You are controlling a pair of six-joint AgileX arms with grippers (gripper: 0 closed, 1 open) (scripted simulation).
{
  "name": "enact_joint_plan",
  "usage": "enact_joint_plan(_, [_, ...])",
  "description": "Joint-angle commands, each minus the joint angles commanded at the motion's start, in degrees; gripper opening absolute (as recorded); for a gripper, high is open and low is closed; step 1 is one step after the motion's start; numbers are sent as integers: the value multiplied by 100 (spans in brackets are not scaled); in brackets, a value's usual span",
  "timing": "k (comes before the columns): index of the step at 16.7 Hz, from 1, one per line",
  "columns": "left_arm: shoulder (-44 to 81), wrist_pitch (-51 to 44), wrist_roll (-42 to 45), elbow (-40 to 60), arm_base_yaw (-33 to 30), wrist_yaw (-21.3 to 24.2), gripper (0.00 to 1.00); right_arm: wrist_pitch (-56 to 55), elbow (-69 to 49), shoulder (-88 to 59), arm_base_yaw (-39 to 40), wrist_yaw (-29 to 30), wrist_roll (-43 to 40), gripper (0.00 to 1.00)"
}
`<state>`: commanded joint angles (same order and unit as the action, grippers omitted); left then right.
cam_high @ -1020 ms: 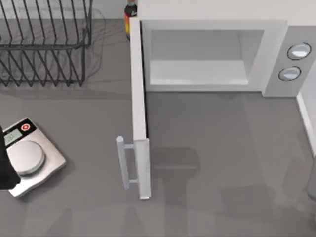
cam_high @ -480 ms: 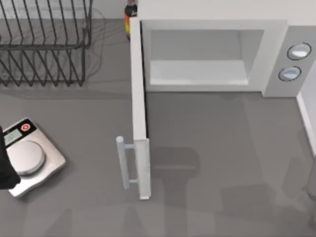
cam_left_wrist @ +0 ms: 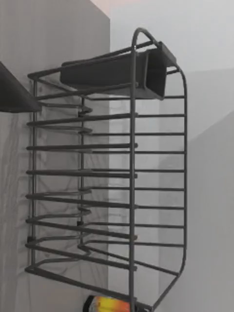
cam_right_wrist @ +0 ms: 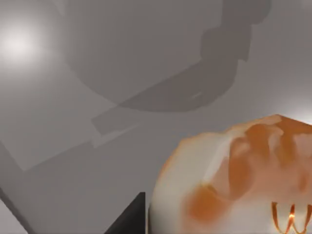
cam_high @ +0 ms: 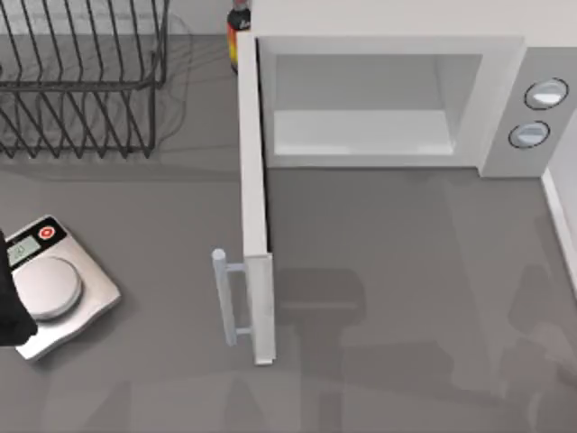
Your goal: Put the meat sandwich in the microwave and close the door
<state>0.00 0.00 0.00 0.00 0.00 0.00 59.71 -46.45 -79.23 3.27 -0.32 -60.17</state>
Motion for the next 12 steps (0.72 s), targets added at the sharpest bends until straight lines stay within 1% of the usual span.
enact_joint_plan(2, [0,0,0,0,0,0,100,458,-324,218,-4,1,1,0])
enact_joint_plan(4, [0,0,0,0,0,0,100,671,-528,397,-11,1,24,0])
enact_joint_plan(9, [0,0,0,0,0,0,100,674,-527,390,-2,0,37,0])
enact_joint_plan(12, [0,0,0,0,0,0,100,342,-578,186,106,141,332,0])
